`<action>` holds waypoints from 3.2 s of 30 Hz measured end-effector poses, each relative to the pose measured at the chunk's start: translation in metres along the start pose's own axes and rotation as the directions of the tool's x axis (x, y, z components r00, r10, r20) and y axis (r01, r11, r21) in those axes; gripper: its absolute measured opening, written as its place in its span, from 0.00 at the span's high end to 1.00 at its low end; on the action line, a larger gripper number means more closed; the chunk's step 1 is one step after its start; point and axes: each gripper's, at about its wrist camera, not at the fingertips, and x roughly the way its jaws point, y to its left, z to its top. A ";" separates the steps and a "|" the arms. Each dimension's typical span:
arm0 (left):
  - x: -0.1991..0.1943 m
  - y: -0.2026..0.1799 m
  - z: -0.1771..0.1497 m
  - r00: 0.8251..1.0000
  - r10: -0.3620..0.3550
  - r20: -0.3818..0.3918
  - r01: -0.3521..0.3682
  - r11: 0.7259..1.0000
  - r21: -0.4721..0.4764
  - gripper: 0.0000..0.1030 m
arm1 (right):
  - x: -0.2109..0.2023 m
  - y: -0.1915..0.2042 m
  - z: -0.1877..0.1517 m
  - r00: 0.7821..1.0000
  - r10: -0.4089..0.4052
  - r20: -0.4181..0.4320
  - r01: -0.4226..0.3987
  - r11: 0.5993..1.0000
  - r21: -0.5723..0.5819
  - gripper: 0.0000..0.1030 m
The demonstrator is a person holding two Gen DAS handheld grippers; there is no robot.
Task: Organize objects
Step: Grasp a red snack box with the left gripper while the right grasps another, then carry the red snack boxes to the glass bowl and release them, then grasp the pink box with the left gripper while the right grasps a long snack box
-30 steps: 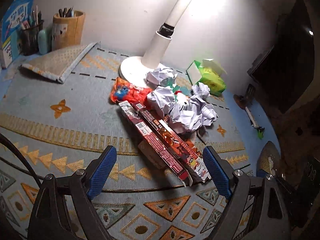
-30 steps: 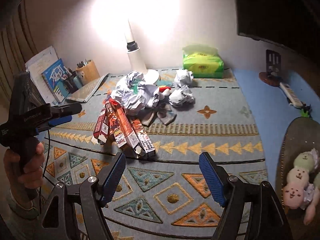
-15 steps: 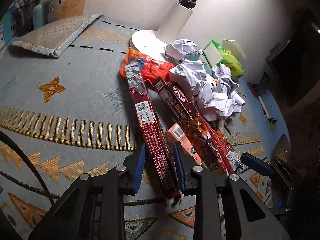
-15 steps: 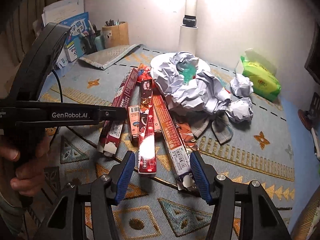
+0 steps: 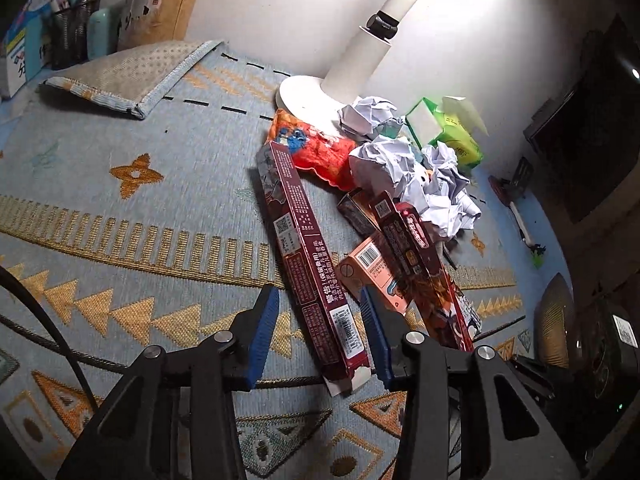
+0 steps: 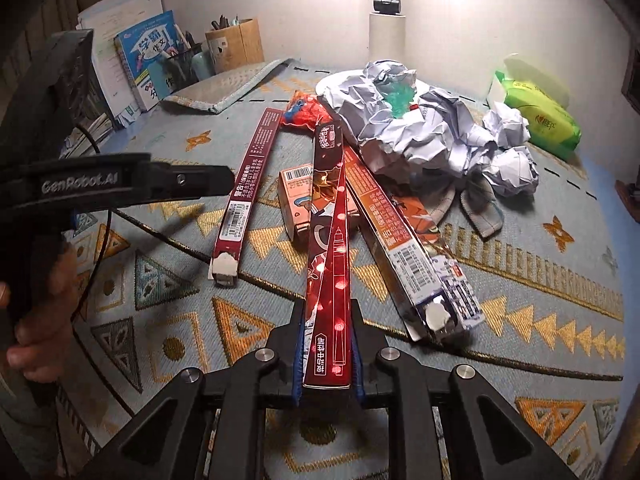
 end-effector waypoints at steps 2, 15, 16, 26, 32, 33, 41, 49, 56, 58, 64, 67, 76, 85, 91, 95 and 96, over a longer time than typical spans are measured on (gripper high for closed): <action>0.017 -0.008 0.002 0.999 0.032 -0.039 -0.032 0.999 0.016 0.62 | -0.010 -0.002 -0.012 1.000 -0.002 -0.006 0.002 1.000 0.009 0.83; -0.026 -0.016 -0.060 0.990 0.106 -0.090 -0.083 0.968 0.236 0.76 | -0.047 -0.002 -0.082 0.998 0.008 -0.060 -0.010 1.000 -0.024 0.82; -0.031 -0.014 -0.066 0.990 0.099 -0.105 -0.071 0.966 0.247 0.76 | -0.047 -0.002 -0.084 0.999 0.008 -0.054 -0.009 1.000 -0.025 0.81; -0.015 -0.036 -0.065 0.983 0.181 -0.023 -0.166 0.938 0.303 0.63 | -0.027 -0.002 -0.057 1.000 0.009 -0.020 -0.008 0.998 0.067 0.54; -0.008 -0.047 -0.067 0.966 0.256 0.020 -0.246 0.899 0.362 0.79 | -0.025 0.006 -0.055 0.999 -0.046 0.008 0.045 0.998 0.041 0.82; -0.008 -0.047 -0.068 0.968 0.252 0.020 -0.242 0.902 0.357 0.79 | -0.025 0.005 -0.056 1.000 -0.027 0.010 0.026 0.999 0.048 0.83; -0.035 -0.073 -0.074 0.982 0.186 0.024 -0.181 0.909 0.376 0.80 | -0.072 -0.007 -0.066 0.995 0.016 0.103 -0.027 0.994 0.102 0.83; -0.064 -0.192 -0.066 0.996 -0.045 0.080 -0.002 0.856 0.517 0.80 | -0.176 -0.080 -0.086 0.954 -0.148 0.262 0.076 0.961 0.265 0.83; -0.038 -0.317 -0.070 0.966 -0.258 0.005 0.200 0.761 0.617 0.80 | -0.260 -0.164 -0.113 0.851 -0.448 0.274 0.270 0.821 0.503 0.83; -0.026 -0.344 -0.072 0.965 -0.261 0.010 0.194 0.742 0.642 0.80 | -0.273 -0.194 -0.121 0.828 -0.513 0.226 0.305 0.751 0.585 0.83; 0.012 -0.392 -0.085 0.944 -0.320 -0.082 0.291 0.688 0.665 0.80 | -0.275 -0.258 -0.148 0.851 -0.501 0.155 0.246 0.642 0.726 0.83; 0.030 -0.400 -0.102 0.955 -0.284 -0.080 0.258 0.670 0.696 0.80 | -0.266 -0.266 -0.156 0.855 -0.503 0.124 0.260 0.624 0.737 0.83; 0.047 -0.406 -0.093 0.914 -0.389 -0.116 0.368 0.677 0.638 0.31 | -0.252 -0.267 -0.157 0.829 -0.554 0.080 0.338 0.609 0.718 0.79; 0.016 -0.335 -0.071 0.901 -0.425 -0.090 0.399 0.727 0.559 0.31 | -0.262 -0.250 -0.165 0.838 -0.528 0.136 0.290 0.643 0.709 0.59; -0.035 -0.255 -0.046 0.931 -0.364 0.035 0.294 0.802 0.520 0.31 | -0.252 -0.214 -0.140 0.875 -0.441 0.198 0.223 0.731 0.645 0.59; -0.062 -0.191 -0.021 0.940 -0.320 0.116 0.244 0.871 0.426 0.30 | -0.230 -0.180 -0.114 0.902 -0.369 0.222 0.187 0.800 0.570 0.59; -0.068 -0.175 -0.016 0.945 -0.300 0.134 0.225 0.888 0.402 0.28 | -0.222 -0.172 -0.107 0.911 -0.346 0.224 0.175 0.817 0.549 0.58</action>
